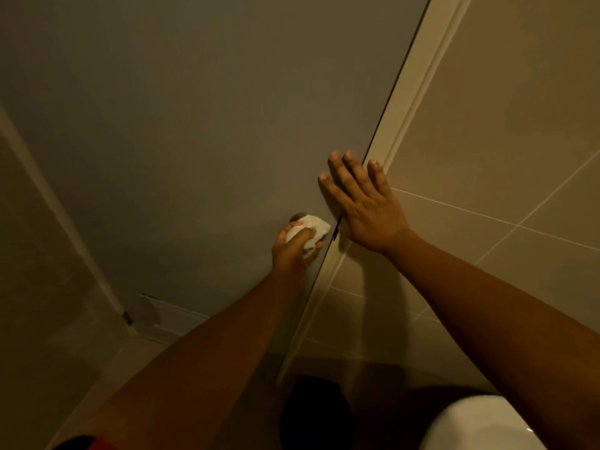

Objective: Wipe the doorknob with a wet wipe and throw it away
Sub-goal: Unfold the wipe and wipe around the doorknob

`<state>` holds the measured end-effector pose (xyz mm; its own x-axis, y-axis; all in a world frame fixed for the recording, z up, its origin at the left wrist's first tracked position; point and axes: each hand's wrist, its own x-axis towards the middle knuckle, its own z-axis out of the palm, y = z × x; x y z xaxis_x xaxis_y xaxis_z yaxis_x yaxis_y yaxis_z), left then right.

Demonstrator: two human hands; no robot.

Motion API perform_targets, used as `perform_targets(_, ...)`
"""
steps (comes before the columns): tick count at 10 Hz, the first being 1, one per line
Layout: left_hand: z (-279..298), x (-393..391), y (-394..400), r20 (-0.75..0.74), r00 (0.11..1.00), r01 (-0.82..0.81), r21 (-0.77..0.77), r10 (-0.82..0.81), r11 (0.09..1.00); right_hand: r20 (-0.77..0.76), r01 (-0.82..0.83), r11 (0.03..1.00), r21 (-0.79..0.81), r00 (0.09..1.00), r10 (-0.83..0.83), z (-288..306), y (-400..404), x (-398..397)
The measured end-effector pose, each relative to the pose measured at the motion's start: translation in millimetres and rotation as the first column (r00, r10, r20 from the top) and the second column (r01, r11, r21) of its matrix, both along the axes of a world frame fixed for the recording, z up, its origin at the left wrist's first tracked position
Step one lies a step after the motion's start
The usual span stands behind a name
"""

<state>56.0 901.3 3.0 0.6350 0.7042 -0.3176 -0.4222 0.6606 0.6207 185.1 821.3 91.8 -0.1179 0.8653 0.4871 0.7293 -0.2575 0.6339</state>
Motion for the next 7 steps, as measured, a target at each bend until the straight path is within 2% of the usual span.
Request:
perform_targets(1, 0.0, -2.0, 1.4, -0.283, 0.958, 0.059, 0.365, 0.050, 0.929, 0.008, 0.002, 1.000, 0.002, 1.000, -0.002, -0.7, -0.9, 0.9)
perform_targets(2, -5.1, -6.3, 7.7, -0.518, 0.778, 0.326, 0.817, 0.355, 0.476, 0.006, 0.001, 1.000, 0.000, 1.000, -0.001, -0.3, -1.3, 0.9)
perform_targets(3, -6.1, -12.3, 11.1, -0.492, 0.739, 0.494, 0.860, 0.460, 0.128, -0.007, -0.001, 1.000, -0.001, 1.000, 0.001, 0.5, -3.2, -1.5)
perform_targets(4, -7.7, -17.6, 12.9, -0.484, 0.728, 0.566, 0.824, 0.486, -0.025, -0.022, 0.013, 1.000, -0.017, 1.000, -0.014, 2.7, -5.1, -3.9)
perform_targets(5, -10.3, -20.4, 16.6, -0.449, 0.743, 0.585, 0.796, 0.496, -0.155, -0.039, 0.016, 0.999, -0.035, 0.999, -0.018, 6.1, -6.8, -6.1)
perform_targets(6, -2.6, -23.6, 13.9, -0.460, 0.761, 0.548, 0.834, 0.457, -0.072, -0.065, 0.023, 0.998, -0.054, 0.997, -0.027, 9.3, -8.5, -9.5)
perform_targets(7, -4.7, -20.4, 8.3, -0.432, 0.806, 0.441, 0.894, 0.404, 0.077, -0.097, 0.043, 0.995, -0.091, 0.994, -0.052, 12.5, -12.2, -13.2)
